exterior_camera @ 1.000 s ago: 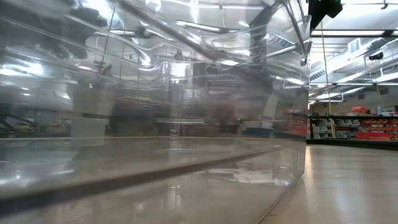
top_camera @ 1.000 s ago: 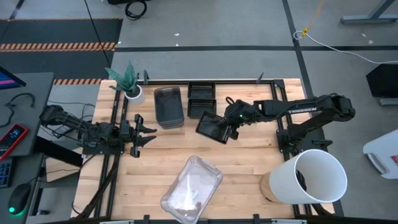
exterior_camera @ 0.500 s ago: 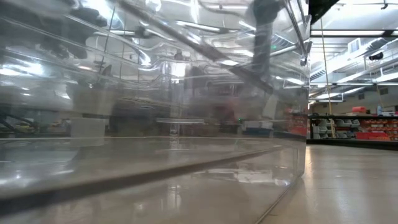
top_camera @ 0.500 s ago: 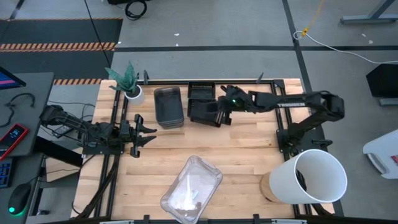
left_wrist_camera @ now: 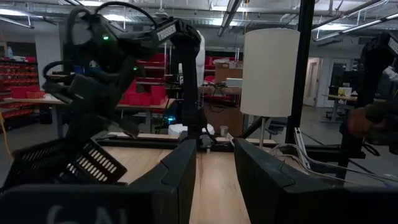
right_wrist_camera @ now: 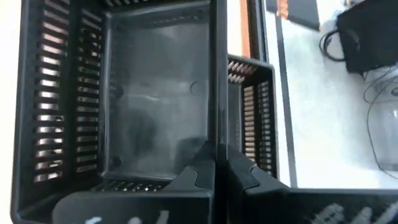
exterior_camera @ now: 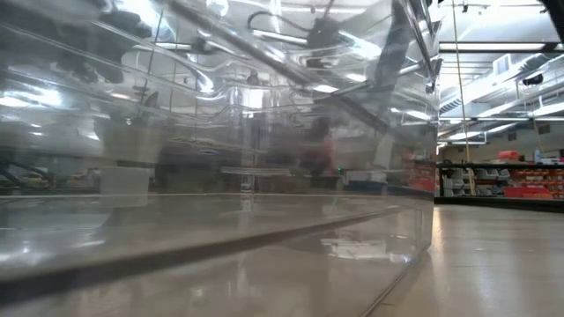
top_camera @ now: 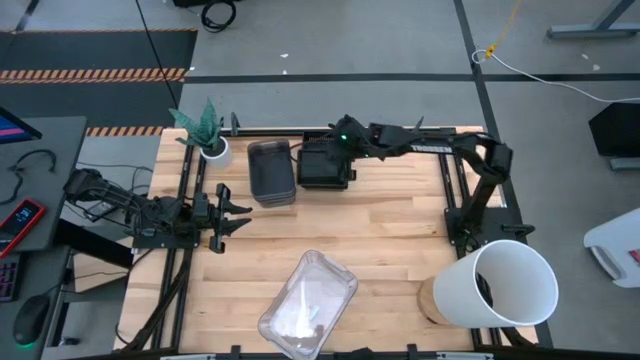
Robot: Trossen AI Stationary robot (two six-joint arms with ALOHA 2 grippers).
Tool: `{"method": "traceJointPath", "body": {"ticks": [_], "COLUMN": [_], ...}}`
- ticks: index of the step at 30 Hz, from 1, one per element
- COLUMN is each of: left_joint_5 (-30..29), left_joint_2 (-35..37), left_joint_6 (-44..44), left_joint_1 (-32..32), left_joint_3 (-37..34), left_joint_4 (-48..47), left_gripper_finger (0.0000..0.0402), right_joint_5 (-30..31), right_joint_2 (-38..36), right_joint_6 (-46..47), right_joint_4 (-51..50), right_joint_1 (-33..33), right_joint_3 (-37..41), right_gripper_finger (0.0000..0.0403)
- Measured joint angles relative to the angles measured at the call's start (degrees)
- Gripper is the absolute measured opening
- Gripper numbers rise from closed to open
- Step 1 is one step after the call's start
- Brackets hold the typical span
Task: Stack baskets by color
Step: Stack the bottom black bin on top of the middle black bin, then stack the top black bin on top of the bottom black bin
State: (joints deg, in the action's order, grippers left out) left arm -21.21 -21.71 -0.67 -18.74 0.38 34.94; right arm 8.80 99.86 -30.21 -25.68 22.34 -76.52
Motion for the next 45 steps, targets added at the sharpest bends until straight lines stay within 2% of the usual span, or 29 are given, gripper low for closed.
{"method": "traceJointPath", "body": {"ticks": [6,10,19,26,31,35,40,45], "left_joint_5": [0.0,0.0,0.0,0.0,0.0,0.0,0.0,0.0], "left_joint_2": [0.0,0.0,0.0,0.0,0.0,0.0,0.0,0.0], "left_joint_6": [0.0,0.0,0.0,0.0,0.0,0.0,0.0,0.0], "left_joint_1": [0.0,0.0,0.0,0.0,0.0,0.0,0.0,0.0], "left_joint_3": [0.0,0.0,0.0,0.0,0.0,0.0,0.0,0.0], "left_joint_4": [0.0,0.0,0.0,0.0,0.0,0.0,0.0,0.0], "left_gripper_finger": [0.0117,0.0117,0.0117,0.0117,0.0117,0.0117,0.0117,0.0117], "right_joint_5": [0.4,0.1,-10.0,-9.8,-6.3,-4.4,-6.8,-5.1], "right_joint_2": [5.0,5.2,4.1,4.1,4.1,4.1,4.2,4.2], "right_joint_6": [-1.1,-1.2,6.3,7.1,6.6,6.2,5.5,14.9], "right_joint_4": [-7.5,-11.4,-20.7,-23.3,-25.6,-22.3,-16.3,-11.8], "right_joint_1": [1.1,1.5,0.5,0.3,0.3,1.8,5.8,9.3], "right_joint_3": [-3.8,-4.0,-4.0,-4.0,-5.9,-9.2,-9.7,-9.7], "right_gripper_finger": [0.0008,0.0008,0.0017,0.0071,0.0117,0.0133,0.013,0.0131]}}
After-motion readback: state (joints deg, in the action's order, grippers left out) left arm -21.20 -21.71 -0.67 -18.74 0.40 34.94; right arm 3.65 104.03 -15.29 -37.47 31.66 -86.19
